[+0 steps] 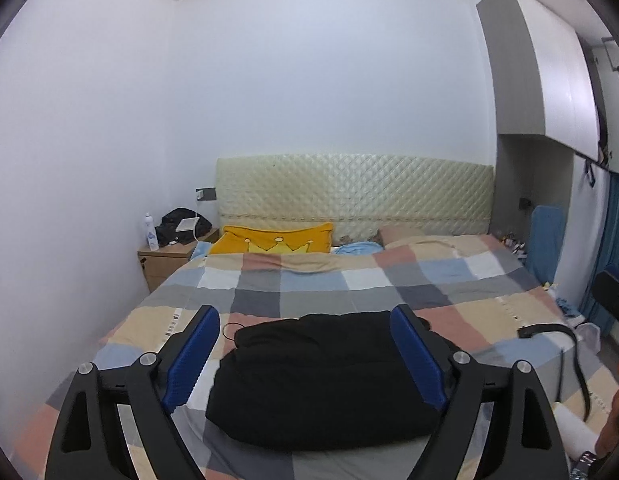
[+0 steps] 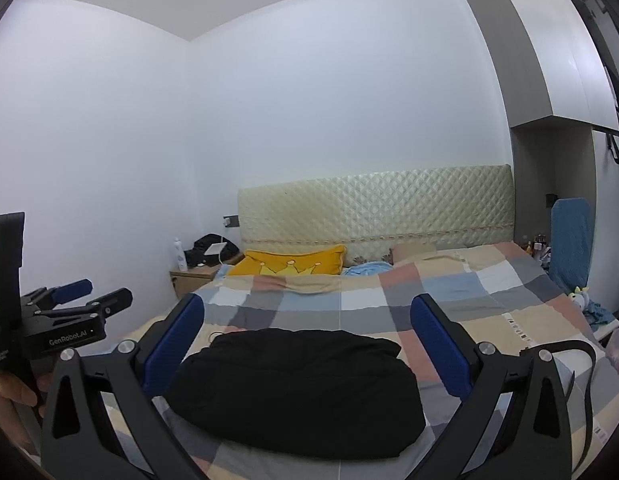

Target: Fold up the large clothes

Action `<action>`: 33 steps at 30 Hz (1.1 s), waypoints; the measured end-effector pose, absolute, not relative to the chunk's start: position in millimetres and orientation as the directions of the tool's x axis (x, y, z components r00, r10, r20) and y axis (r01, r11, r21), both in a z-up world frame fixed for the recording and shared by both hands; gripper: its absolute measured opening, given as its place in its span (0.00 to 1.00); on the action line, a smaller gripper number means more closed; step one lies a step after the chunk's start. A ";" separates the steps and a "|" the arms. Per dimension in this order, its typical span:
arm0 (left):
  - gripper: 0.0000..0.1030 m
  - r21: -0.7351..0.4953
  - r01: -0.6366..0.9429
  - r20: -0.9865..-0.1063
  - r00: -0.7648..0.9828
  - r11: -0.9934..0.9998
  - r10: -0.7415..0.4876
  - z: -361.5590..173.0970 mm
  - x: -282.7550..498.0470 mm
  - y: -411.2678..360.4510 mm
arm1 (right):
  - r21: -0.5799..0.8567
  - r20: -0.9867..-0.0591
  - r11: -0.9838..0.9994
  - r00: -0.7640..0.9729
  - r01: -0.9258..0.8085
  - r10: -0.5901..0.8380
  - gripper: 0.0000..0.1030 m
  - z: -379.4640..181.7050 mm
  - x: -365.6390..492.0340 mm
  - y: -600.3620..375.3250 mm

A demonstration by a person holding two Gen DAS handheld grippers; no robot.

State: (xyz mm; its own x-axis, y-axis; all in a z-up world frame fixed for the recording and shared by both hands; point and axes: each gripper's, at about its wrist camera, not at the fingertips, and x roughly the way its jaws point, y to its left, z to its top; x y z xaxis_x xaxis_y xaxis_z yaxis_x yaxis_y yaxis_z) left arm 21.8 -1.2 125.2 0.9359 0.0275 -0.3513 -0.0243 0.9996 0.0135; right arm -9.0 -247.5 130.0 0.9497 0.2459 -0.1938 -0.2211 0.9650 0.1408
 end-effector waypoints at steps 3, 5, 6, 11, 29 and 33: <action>0.85 -0.006 -0.025 -0.362 0.932 1.000 0.021 132.8 6.9 -1.8 | 0.104 -0.174 0.967 0.953 -0.232 0.247 1.00 138.4 -29.2 -241.3; 0.85 -0.045 -0.025 -0.374 0.927 0.999 0.007 136.3 -2.0 1.2 | 0.095 -0.165 0.969 0.956 -0.229 0.242 1.00 140.8 -38.9 -239.0; 0.86 -0.056 -0.020 -0.379 0.925 0.998 -0.003 136.4 -5.9 1.6 | 0.103 -0.160 0.970 0.958 -0.222 0.236 1.00 140.7 -44.2 -238.3; 0.87 -0.035 0.026 -0.421 0.906 0.999 -0.039 118.4 -17.0 -2.9 | 0.151 -0.191 0.965 0.951 -0.216 0.242 1.00 122.5 -56.3 -238.3; 0.87 -0.037 -0.006 -0.610 0.792 0.999 -0.018 36.0 -10.8 -0.3 | 0.194 -0.435 0.971 0.875 -0.138 0.211 1.00 37.0 -59.4 -228.1; 0.87 -0.045 -0.008 -0.616 0.788 0.999 -0.021 34.1 -9.5 4.5 | 0.165 -0.445 0.978 0.876 -0.125 0.187 1.00 33.5 -60.3 -225.2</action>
